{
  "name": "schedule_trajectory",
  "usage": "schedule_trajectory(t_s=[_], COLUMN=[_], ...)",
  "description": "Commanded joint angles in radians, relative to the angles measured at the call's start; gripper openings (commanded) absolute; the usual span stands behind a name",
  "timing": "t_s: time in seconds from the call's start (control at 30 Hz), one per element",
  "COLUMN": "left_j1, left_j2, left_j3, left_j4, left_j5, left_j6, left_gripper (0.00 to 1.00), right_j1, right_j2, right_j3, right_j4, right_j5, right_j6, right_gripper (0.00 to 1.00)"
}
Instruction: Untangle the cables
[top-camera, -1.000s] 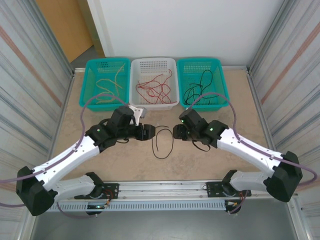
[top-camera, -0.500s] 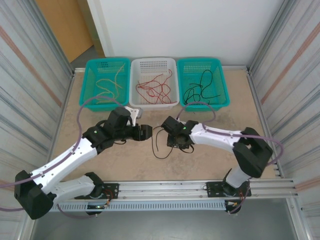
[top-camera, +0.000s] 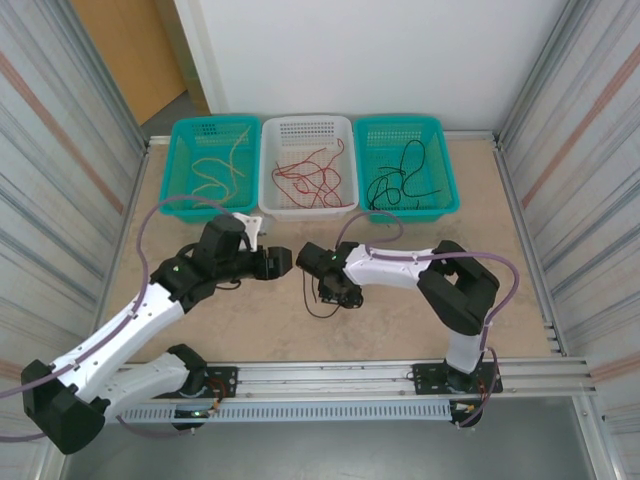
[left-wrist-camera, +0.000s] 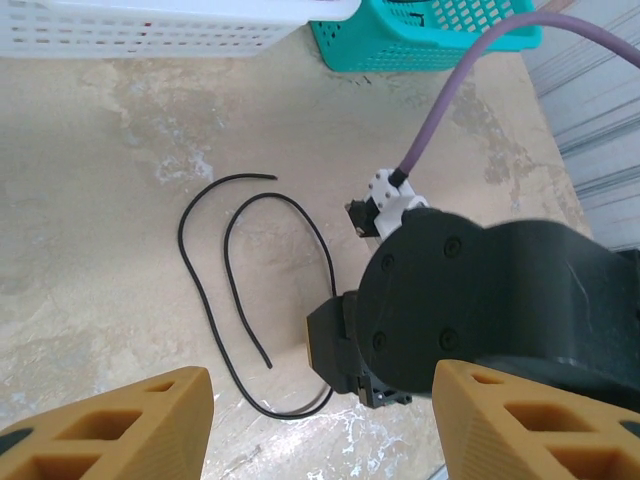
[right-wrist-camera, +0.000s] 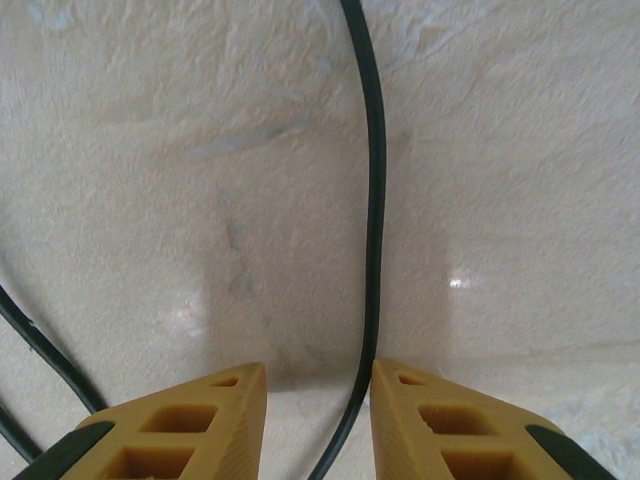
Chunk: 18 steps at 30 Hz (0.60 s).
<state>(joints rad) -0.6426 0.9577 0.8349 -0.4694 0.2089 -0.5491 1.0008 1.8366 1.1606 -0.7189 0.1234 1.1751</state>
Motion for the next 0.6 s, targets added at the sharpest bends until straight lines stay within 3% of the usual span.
schedule_trajectory(t_s=[0.0,0.1,0.27,0.57], left_j1=[0.008,0.014,0.021,0.024], left_j2=[-0.021,-0.022,-0.025,-0.031], left_j3=[-0.016,-0.019,-0.02,-0.024], left_j4=[-0.012,-0.01,-0.015,0.012], left_j5=[0.009,0.016,0.021,0.06], left_j6=[0.017,0.016,0.021,0.005], left_gripper=[0.61,0.61,0.61,0.61], right_j1=[0.0,-0.012,-0.013,0.034], right_j2=[0.017,0.016,-0.012,-0.315], right_j3=[0.002,-0.017,-0.024,-0.07], right_j4=[-0.057,-0.032,-0.028,0.07], right_j5=[0.009,-0.009,0.01,0.212], right_j6=[0.057,0.057,0.054,-0.072], right_gripper=[0.3,0.22,0.01,0.0])
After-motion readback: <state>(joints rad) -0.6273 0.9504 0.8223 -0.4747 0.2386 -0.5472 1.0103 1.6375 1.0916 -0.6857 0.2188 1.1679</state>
